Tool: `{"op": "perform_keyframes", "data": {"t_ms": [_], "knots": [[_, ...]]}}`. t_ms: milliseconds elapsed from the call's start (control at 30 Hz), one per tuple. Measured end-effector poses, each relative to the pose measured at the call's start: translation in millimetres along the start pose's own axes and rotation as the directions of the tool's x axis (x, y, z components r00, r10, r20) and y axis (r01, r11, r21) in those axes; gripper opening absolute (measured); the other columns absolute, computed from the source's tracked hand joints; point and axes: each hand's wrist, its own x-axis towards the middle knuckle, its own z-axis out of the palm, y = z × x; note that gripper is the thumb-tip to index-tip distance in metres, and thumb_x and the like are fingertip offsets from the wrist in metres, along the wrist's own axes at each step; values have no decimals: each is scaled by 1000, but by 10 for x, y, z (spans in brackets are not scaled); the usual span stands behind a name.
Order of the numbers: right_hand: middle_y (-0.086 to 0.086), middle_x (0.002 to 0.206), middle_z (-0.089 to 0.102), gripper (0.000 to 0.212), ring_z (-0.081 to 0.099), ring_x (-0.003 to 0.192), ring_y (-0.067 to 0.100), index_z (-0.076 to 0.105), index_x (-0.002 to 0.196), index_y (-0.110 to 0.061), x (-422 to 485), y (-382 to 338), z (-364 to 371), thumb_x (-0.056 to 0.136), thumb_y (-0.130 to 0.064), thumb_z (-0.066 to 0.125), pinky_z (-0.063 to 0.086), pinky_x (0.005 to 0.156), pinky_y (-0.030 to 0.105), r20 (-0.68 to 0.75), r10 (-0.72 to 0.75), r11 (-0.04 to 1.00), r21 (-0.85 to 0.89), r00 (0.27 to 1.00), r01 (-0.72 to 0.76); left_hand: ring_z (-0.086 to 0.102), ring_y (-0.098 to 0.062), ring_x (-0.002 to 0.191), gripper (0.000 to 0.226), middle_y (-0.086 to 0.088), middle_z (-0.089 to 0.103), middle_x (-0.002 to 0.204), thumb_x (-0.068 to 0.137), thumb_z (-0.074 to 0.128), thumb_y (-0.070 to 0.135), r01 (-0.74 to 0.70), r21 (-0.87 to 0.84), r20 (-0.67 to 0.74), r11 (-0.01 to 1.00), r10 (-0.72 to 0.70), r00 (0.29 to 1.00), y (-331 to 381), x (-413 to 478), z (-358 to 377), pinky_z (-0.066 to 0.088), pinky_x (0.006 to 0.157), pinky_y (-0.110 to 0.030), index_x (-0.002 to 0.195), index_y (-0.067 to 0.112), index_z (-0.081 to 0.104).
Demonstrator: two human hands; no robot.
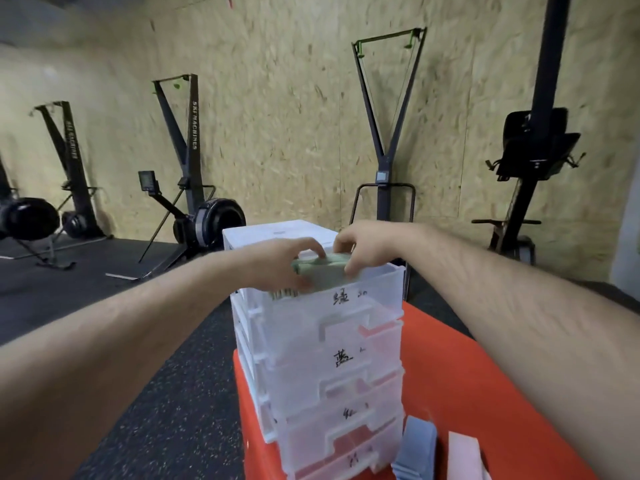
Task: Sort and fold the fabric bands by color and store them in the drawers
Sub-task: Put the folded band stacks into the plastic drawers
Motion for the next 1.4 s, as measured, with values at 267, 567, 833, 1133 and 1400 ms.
{"op": "perform_keyframes", "data": {"t_ms": [267, 567, 833, 1133, 1400], "knots": [[-10, 116, 62, 41, 60, 106, 14, 61, 119, -31, 267, 35, 287, 80, -29, 73, 52, 94, 34, 199, 76, 992, -110, 977, -55, 61, -18, 75, 34, 0, 63, 98, 91, 57, 38, 17, 72, 152, 997, -28, 988, -36, 234, 256, 59, 68, -36, 123, 39, 46], [-13, 121, 67, 41, 61, 114, 10, 68, 122, -32, -12, 161, 176, 82, -22, 72, 45, 107, 36, 54, 29, 969, 245, 998, -42, 61, -16, 102, 34, 8, 61, 114, 90, 59, 47, 100, -62, 163, 993, -89, 983, 41, 23, 89, 52, 91, -35, 122, 36, 54], [-2, 99, 56, 18, 53, 94, 21, 66, 103, -17, -1074, 19, 1449, 85, -18, 66, 46, 81, 34, -840, 14, 981, 117, 543, 156, 54, -23, 88, 17, 1, 55, 97, 94, 55, 30, -67, 361, -613, 930, 291, 735, 366, -1085, 970, 43, 74, -35, 97, 16, 63], [-4, 132, 47, 48, 52, 117, 22, 50, 141, -31, -813, -113, 1700, 93, -32, 46, 42, 99, 41, -618, 92, 991, 134, 781, -10, 55, -23, 107, 50, 3, 55, 121, 90, 52, 51, 158, 315, -604, 936, 70, 794, 349, -913, 1340, 42, 86, -38, 128, 19, 59], [-3, 156, 38, 59, 35, 142, 20, 32, 154, -31, -518, -196, 1691, 96, -23, 40, 27, 112, 38, -468, 32, 998, 61, 883, -4, 50, -23, 118, 55, 5, 52, 131, 90, 39, 58, 256, 283, -500, 924, -86, 862, 261, -654, 1283, 34, 97, -39, 132, 26, 48]]}}
